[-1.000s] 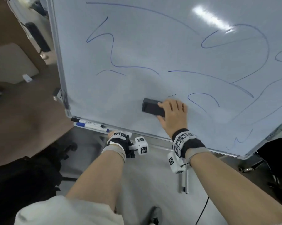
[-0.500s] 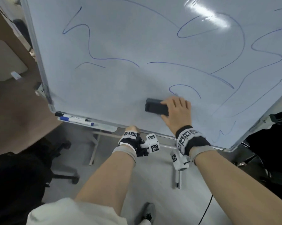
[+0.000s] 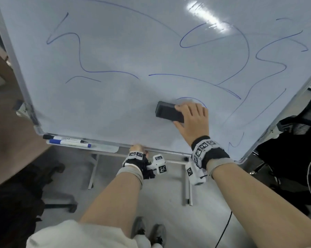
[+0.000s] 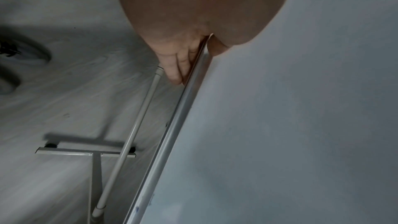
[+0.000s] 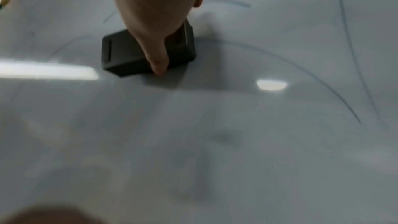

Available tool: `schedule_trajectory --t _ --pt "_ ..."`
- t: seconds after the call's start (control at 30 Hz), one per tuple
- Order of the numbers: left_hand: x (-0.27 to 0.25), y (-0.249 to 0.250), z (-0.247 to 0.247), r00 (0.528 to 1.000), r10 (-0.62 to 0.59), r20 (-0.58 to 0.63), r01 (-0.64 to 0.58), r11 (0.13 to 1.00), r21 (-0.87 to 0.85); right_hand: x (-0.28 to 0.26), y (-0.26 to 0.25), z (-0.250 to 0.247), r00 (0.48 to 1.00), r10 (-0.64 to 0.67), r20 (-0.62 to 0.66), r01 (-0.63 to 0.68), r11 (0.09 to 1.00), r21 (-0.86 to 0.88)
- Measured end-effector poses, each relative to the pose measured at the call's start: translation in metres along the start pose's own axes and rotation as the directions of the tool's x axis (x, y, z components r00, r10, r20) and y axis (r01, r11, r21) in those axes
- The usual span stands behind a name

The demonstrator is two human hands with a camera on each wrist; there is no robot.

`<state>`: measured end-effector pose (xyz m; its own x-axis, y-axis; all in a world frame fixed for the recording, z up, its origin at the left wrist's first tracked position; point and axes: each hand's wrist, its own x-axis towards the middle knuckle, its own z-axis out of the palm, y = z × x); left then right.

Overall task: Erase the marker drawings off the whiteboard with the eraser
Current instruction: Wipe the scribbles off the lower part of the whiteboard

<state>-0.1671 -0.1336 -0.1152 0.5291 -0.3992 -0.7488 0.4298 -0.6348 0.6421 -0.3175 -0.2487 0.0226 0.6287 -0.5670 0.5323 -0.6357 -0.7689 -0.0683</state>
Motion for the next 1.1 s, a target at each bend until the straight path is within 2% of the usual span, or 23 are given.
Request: schedule_trajectory --t 0.03,0.07,0.1,0.13,0.17,0.2,0.23,0.3,0.33,0.37,0.47,0.53,0.63,0.7,0.77,0.8,0.83,0.87,0.9,0.93,1.0,1.03,1.1 --pt "-0.005 0.003 -0.001 0.999 0.007 -0.043 -0.002 0.992 0.124 0.011 0.007 -0.009 0.996 0.067 -0.058 -0.067 0.998 0.006" --pt "-0.012 0.01 -0.005 0.999 -0.022 -0.042 0.029 0.984 0.176 0.018 0.013 -0.016 0.987 0.118 -0.111 -0.117 0.993 0.019" --pt "-0.016 0.011 -0.007 0.998 0.025 -0.049 -0.006 0.933 0.36 0.022 0.017 -0.021 0.98 0.143 -0.141 -0.141 0.99 0.021" --pt "-0.02 0.011 -0.008 0.999 0.026 -0.024 -0.013 0.898 0.44 0.021 0.019 -0.021 0.979 0.147 -0.144 -0.148 0.989 0.009" --pt "-0.021 0.011 -0.009 0.995 0.089 0.036 -0.092 0.78 0.62 0.016 0.019 -0.018 0.982 0.144 -0.125 -0.145 0.989 -0.004" --pt "-0.021 0.011 -0.009 0.996 0.06 0.07 -0.092 0.712 0.697 0.008 0.019 -0.013 0.987 0.133 -0.09 -0.135 0.991 -0.01" --pt "-0.02 0.011 -0.008 0.992 0.103 0.073 -0.123 0.657 0.744 -0.003 0.017 -0.006 0.992 0.118 -0.041 -0.118 0.993 -0.007" --pt "-0.018 0.015 -0.007 0.989 0.12 0.088 -0.143 0.596 0.79 -0.024 0.016 0.004 0.997 0.055 0.06 -0.055 0.998 -0.008" --pt "-0.018 0.017 -0.006 0.991 0.109 0.083 -0.131 0.581 0.803 -0.029 0.018 0.004 0.996 0.028 0.089 -0.027 1.0 -0.015" --pt "-0.018 0.018 -0.005 0.986 0.136 0.098 -0.155 0.529 0.834 -0.028 0.021 0.0 0.996 0.026 0.088 -0.025 0.999 -0.02" --pt "-0.012 0.017 0.003 0.985 0.124 0.117 -0.162 0.464 0.871 0.004 0.034 -0.026 0.984 0.159 -0.08 -0.159 0.987 0.014" --pt "-0.01 0.012 0.009 0.989 0.113 0.093 -0.134 0.448 0.884 0.026 0.048 -0.044 0.963 0.193 -0.19 -0.186 0.981 0.053" --pt "-0.013 0.009 0.019 0.991 0.13 0.042 -0.094 0.42 0.902 0.024 0.064 -0.045 0.977 0.118 -0.179 -0.113 0.993 0.038" --pt "-0.011 0.009 0.023 0.986 0.162 -0.028 -0.051 0.463 0.885 -0.003 0.071 -0.03 0.989 0.09 -0.115 -0.087 0.996 0.036" --pt "-0.012 0.009 0.03 0.988 0.133 -0.083 0.001 0.523 0.852 -0.033 0.077 -0.016 0.997 0.059 -0.041 -0.058 0.998 0.019" --pt "-0.008 0.005 0.037 0.989 0.101 -0.107 0.026 0.591 0.806 -0.041 0.082 -0.014 0.999 0.047 -0.014 -0.047 0.999 0.006" --pt "-0.01 0.003 0.047 0.989 0.082 -0.124 0.031 0.705 0.709 -0.042 0.089 -0.017 0.999 0.051 -0.012 -0.051 0.999 0.005" --pt "-0.006 0.0 0.059 0.991 0.065 -0.113 0.004 0.849 0.528 -0.036 0.096 -0.023 0.996 0.077 -0.039 -0.077 0.997 0.013" --pt "-0.001 -0.002 0.073 0.996 0.03 -0.088 -0.008 0.972 0.233 -0.027 0.104 -0.03 0.989 0.12 -0.081 -0.118 0.993 0.03" --pt "0.01 -0.007 0.087 0.997 -0.02 -0.08 0.02 1.0 -0.006 -0.016 0.112 -0.038 0.98 0.154 -0.122 -0.149 0.988 0.048" --pt "-0.001 -0.004 0.11 0.976 -0.213 -0.047 0.185 0.922 -0.34 -0.004 0.125 -0.046 0.977 0.163 -0.141 -0.153 0.985 0.077" --pt "-0.007 -0.003 0.119 0.959 -0.282 -0.021 0.251 0.883 -0.397 -0.004 0.128 -0.045 0.981 0.143 -0.128 -0.132 0.987 0.089" --pt "-0.024 0.001 0.129 0.96 -0.281 0.011 0.251 0.838 -0.484 -0.021 0.129 -0.032 0.992 0.097 -0.078 -0.088 0.99 0.11"
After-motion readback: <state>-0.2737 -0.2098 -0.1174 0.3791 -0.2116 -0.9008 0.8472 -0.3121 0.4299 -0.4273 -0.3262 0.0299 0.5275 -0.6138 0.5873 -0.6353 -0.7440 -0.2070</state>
